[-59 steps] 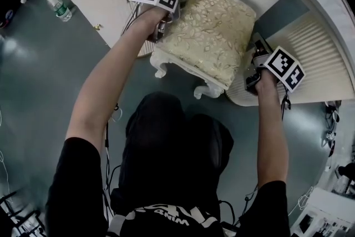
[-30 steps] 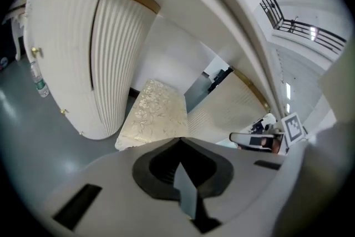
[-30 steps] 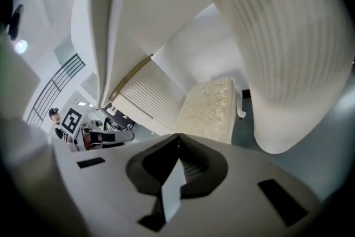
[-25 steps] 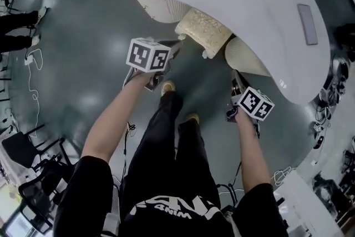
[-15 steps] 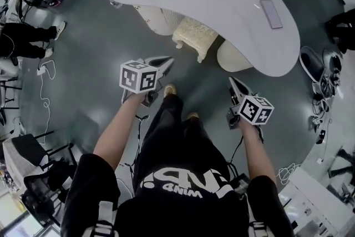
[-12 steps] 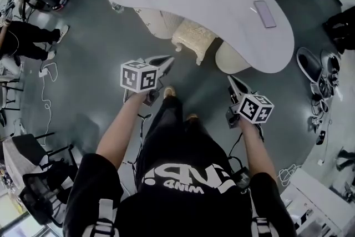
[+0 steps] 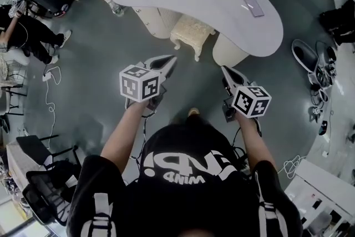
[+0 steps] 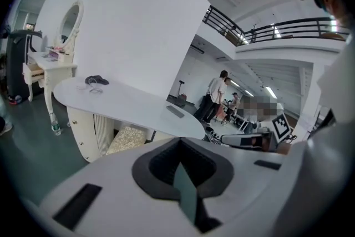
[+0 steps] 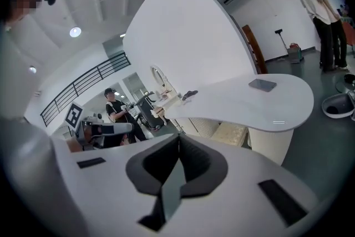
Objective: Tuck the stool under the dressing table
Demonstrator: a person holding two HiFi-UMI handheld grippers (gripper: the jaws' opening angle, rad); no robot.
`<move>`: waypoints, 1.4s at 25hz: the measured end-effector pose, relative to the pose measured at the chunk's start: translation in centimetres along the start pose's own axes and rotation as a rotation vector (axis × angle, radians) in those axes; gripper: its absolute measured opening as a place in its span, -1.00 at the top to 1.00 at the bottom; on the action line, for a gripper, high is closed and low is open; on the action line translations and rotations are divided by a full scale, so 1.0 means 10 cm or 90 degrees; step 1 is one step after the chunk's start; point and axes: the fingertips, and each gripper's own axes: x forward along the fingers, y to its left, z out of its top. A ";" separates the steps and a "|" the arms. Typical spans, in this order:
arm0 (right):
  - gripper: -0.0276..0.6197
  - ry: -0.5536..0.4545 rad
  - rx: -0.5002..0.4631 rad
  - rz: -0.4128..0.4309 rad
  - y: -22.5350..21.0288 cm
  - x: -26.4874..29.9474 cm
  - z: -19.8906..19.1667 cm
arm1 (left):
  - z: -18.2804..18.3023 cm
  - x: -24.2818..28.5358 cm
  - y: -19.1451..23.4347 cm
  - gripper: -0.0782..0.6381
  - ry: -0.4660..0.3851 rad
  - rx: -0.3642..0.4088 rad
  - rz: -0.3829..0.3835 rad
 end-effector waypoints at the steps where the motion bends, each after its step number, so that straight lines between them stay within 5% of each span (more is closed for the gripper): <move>1: 0.85 -0.003 0.004 -0.003 0.05 -0.05 -0.03 | -0.01 -0.07 -0.07 0.76 -0.004 0.006 -0.002; 10: 0.85 -0.029 0.001 -0.033 0.74 -0.52 -0.40 | -0.29 -0.77 -0.47 0.76 -0.056 0.023 -0.018; 17: 0.85 -0.064 -0.094 -0.039 1.35 -0.95 -0.46 | -0.39 -1.22 -0.86 0.76 -0.107 0.091 0.015; 22: 0.85 -0.072 -0.130 -0.033 1.48 -1.13 -0.56 | -0.48 -1.30 -1.13 0.76 -0.139 0.134 0.057; 35: 0.85 -0.066 -0.142 -0.010 1.56 -1.21 -0.73 | -0.64 -1.30 -1.40 0.76 -0.135 0.158 0.060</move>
